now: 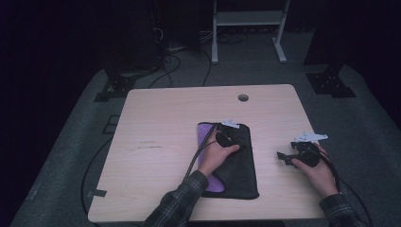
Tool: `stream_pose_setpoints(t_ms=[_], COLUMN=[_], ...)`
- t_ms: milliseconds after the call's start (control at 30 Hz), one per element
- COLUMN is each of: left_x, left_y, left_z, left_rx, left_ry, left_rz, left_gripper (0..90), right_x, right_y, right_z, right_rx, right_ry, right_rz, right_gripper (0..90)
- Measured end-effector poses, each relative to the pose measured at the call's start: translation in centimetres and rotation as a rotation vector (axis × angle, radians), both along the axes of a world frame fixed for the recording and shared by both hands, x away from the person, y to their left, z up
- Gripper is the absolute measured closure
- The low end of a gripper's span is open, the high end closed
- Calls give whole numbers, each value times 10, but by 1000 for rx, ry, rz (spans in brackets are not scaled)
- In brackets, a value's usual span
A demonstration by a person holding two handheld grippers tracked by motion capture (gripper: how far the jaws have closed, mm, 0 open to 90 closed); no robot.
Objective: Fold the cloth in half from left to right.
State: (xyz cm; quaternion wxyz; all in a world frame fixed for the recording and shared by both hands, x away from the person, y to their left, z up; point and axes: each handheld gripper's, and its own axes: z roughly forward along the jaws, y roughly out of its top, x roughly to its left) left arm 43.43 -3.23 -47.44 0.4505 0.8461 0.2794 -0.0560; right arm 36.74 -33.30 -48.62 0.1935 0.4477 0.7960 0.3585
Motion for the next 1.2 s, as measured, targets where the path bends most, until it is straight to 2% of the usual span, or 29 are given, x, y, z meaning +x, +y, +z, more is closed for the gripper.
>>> stream_pose_setpoints(t_ms=[67,133,200,300,400,600,1100,1200], left_x=[0,-1,-3,-6,-7,-11,-34,-40], left_y=[-2,-3,-2,2,9,36,116,131], left_z=[-1,2,7,13,20,28,35,34], left_rx=[9,0,-9,-10,-9,12,49,72], left_ry=[0,-9,-31,-73,-93,-129,-183,-193], left_rz=[-1,-6,3,18,35,79,186,205], left_gripper=[806,737,649,565,485,413,374,359], right_x=[0,0,0,0,0,0,0,0], right_y=[0,0,0,0,0,0,0,0], right_z=[0,0,0,0,0,0,0,0], right_rx=[0,0,0,0,0,0,0,-1], right_ry=[0,0,1,1,0,0,1,1], right_rz=[0,0,0,-1,0,0,0,1], right_gripper=[193,193,193,192,192,192,192,189])
